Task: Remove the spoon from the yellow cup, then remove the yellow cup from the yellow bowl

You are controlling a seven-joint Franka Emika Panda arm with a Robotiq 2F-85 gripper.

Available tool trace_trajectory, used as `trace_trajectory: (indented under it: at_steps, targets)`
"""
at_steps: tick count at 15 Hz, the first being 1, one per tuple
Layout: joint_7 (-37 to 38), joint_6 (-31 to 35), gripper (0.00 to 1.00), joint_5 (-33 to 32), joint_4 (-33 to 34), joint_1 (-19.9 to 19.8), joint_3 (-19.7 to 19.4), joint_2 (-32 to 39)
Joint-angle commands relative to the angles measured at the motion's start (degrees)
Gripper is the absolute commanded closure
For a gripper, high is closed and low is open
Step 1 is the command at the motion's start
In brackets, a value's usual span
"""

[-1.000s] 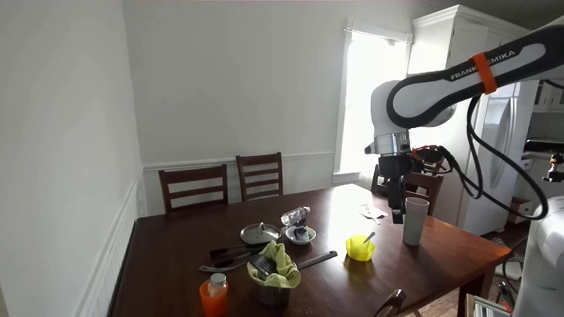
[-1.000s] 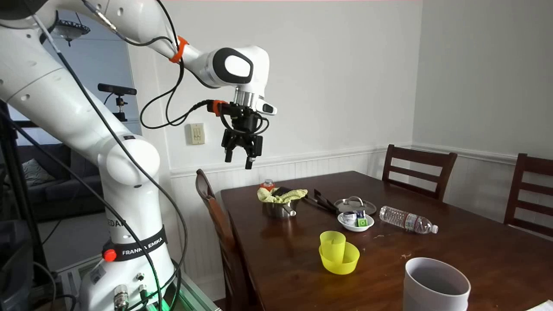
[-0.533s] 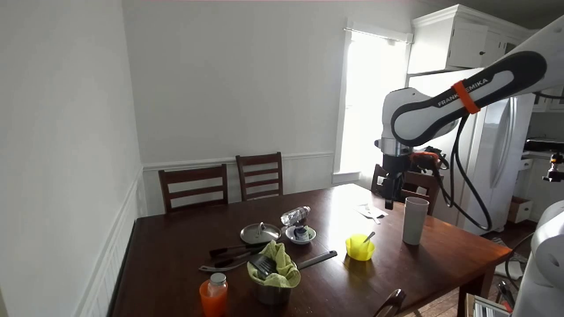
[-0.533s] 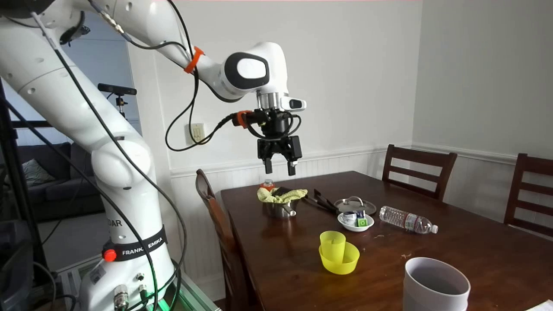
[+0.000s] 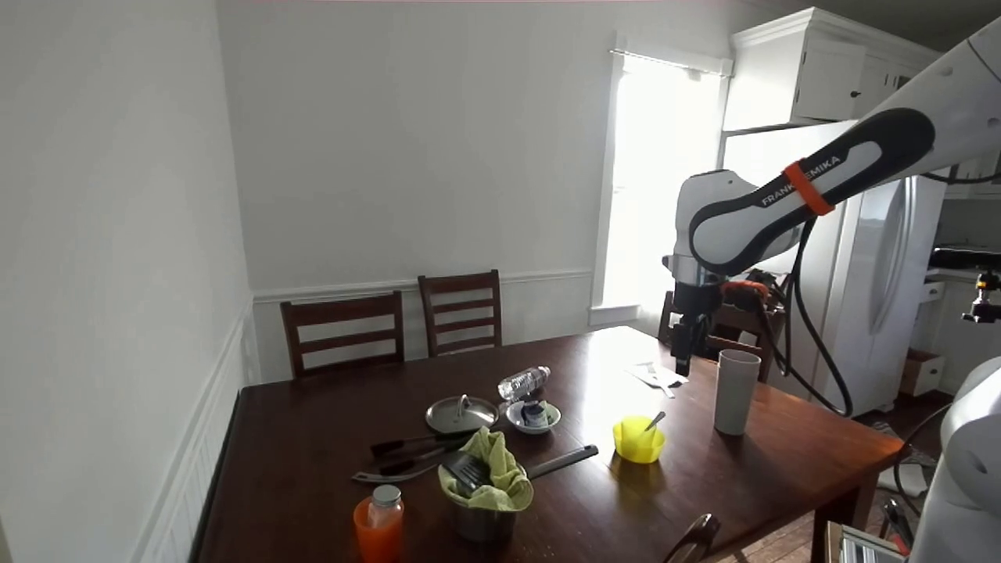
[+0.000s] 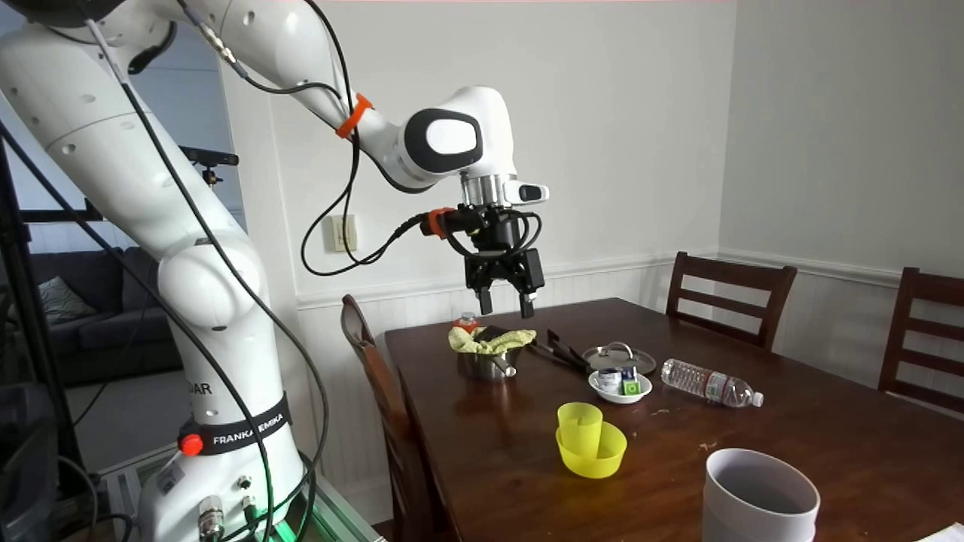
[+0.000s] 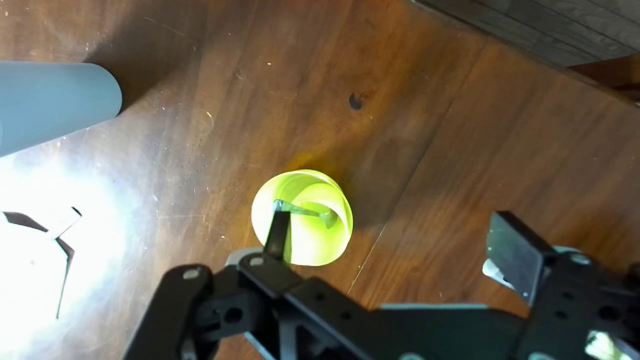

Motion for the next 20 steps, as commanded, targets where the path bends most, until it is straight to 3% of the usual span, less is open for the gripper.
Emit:
trace_trajectory:
  at_steps: [1,5,9,14,20]
  targets:
    - [3.13,0.96,0.0,1.0,1.54,-1.86,-1.81,5.58]
    - [-1.23,7.29,0.0,11.85,2.09,-1.64,-9.47,12.91]
    - [-10.57,14.87,0.0,25.57,3.74,-0.29,-13.98,19.79]
    - [-19.84,14.07,0.0,39.0,8.85,-2.32,-13.56,27.62]
    - [-25.59,13.3,0.0,47.72,14.85,-6.81,-9.13,36.02]
